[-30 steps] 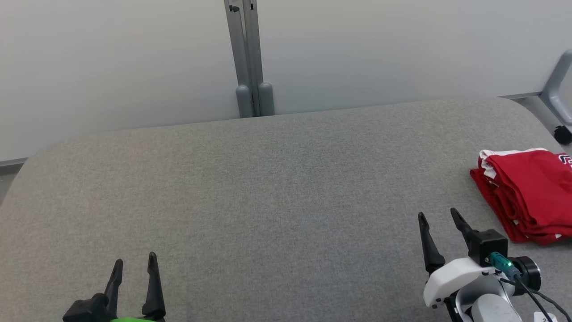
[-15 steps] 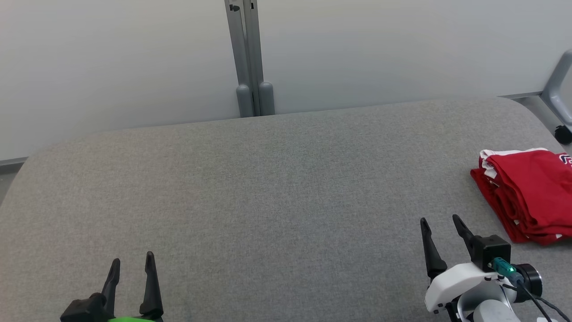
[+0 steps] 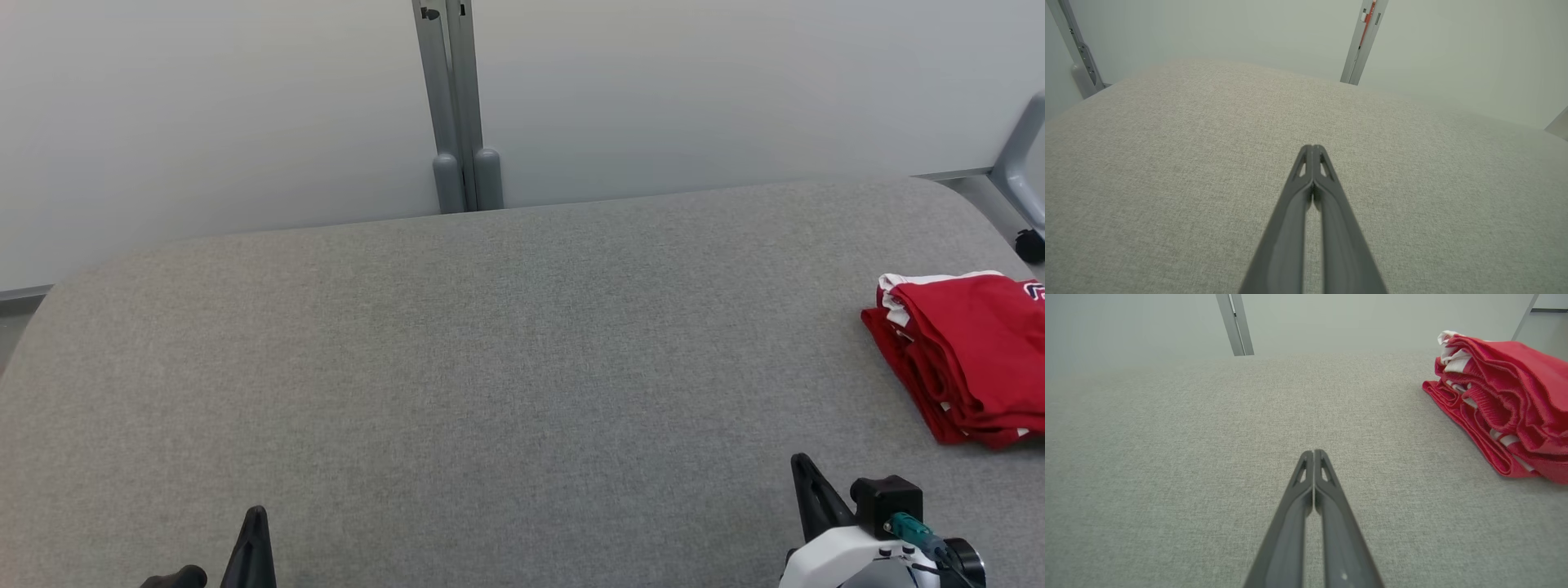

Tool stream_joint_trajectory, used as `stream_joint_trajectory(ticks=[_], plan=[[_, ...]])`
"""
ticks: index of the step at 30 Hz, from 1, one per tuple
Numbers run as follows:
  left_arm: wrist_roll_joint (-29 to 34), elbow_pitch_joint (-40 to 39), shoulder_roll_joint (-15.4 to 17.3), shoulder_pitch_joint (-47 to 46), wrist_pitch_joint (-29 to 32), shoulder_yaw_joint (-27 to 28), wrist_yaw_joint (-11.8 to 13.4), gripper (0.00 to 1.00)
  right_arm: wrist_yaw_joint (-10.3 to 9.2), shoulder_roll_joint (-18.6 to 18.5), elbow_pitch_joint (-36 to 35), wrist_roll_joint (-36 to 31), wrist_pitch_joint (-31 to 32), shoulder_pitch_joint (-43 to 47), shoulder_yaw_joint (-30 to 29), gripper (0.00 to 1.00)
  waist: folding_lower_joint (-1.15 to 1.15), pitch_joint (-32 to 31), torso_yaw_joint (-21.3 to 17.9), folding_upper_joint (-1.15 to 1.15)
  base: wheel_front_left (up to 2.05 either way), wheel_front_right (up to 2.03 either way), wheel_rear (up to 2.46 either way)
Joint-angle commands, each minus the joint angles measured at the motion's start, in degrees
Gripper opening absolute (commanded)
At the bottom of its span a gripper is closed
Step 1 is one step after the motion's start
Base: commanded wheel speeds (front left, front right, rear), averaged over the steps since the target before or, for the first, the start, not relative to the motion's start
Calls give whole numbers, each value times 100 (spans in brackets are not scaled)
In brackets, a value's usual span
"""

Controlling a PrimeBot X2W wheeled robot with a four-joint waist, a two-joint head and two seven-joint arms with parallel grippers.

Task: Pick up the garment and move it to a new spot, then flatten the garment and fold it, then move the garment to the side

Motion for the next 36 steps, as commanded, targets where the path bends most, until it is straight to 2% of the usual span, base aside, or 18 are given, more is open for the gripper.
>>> stream_joint_trajectory(ticks=[1, 19, 36], plan=[[-200, -45, 5, -78, 73, 32, -5, 0, 0, -5, -61, 230, 77, -92, -48, 0, 0, 6, 3, 0, 0, 0, 0], [-1918, -173, 19, -368, 550, 128, -43, 0, -2, -19, -443, 2261, 536, -144, -168, 0, 0, 74, 31, 0, 0, 0, 0], [-3244, -257, 32, -598, 928, 212, -75, 0, -3, -31, -718, 3818, 906, -200, -277, 0, 0, 138, 57, 0, 0, 0, 0]])
